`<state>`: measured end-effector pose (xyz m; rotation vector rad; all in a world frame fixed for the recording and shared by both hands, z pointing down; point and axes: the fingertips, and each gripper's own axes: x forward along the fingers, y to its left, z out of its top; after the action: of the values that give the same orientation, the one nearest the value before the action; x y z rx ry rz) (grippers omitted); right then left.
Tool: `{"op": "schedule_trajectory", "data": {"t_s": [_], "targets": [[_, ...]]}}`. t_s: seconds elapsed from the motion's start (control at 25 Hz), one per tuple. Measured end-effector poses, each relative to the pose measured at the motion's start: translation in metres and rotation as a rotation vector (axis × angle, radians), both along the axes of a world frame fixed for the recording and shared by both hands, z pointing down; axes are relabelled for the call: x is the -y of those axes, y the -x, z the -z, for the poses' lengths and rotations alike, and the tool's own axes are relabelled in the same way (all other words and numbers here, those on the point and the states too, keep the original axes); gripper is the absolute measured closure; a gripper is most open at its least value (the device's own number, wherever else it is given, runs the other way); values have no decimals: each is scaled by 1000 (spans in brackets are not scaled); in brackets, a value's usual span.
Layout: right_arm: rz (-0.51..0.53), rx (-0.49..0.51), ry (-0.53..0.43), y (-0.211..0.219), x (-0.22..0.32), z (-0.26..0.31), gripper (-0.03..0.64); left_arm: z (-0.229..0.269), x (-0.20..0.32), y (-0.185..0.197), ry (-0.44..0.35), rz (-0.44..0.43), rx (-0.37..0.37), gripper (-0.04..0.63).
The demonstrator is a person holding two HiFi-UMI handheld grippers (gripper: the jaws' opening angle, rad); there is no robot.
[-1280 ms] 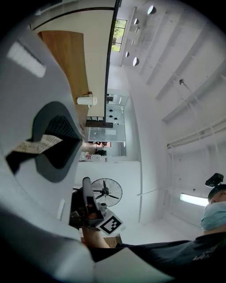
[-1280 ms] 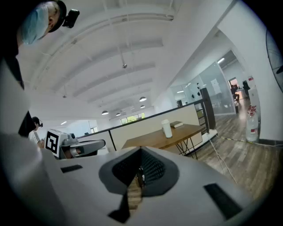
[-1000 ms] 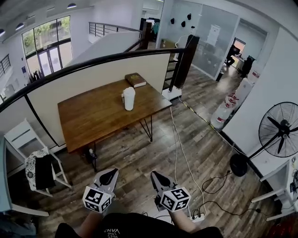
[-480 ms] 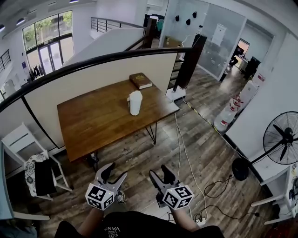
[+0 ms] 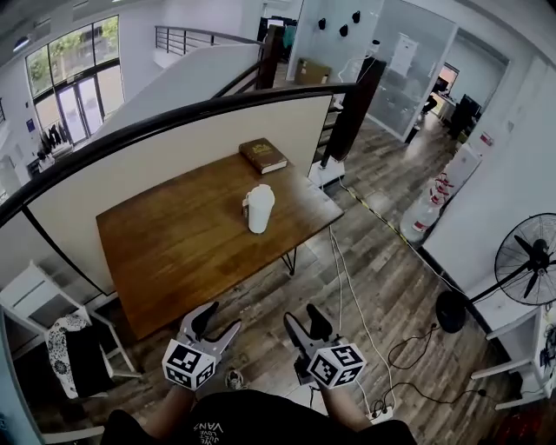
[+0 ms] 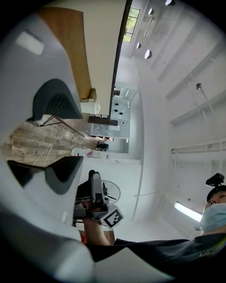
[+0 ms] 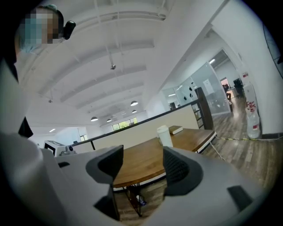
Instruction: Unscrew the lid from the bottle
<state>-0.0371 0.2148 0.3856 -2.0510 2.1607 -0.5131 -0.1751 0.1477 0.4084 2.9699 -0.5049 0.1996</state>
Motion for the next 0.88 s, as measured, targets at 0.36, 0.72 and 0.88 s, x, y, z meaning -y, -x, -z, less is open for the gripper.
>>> {"op": "schedule_trajectory", "data": {"t_s": [0.36,0.72,0.88], "targets": [[-51,0,19,-7,43,-3,368,-9,48,-6,26,-40,20,345],[-7,9,37,-49,73,-19,368,-31,66,-43,59,11,46,341],[60,-5,46,-80,94,-22,368,-33,83,-73,63,77,51,333]]}}
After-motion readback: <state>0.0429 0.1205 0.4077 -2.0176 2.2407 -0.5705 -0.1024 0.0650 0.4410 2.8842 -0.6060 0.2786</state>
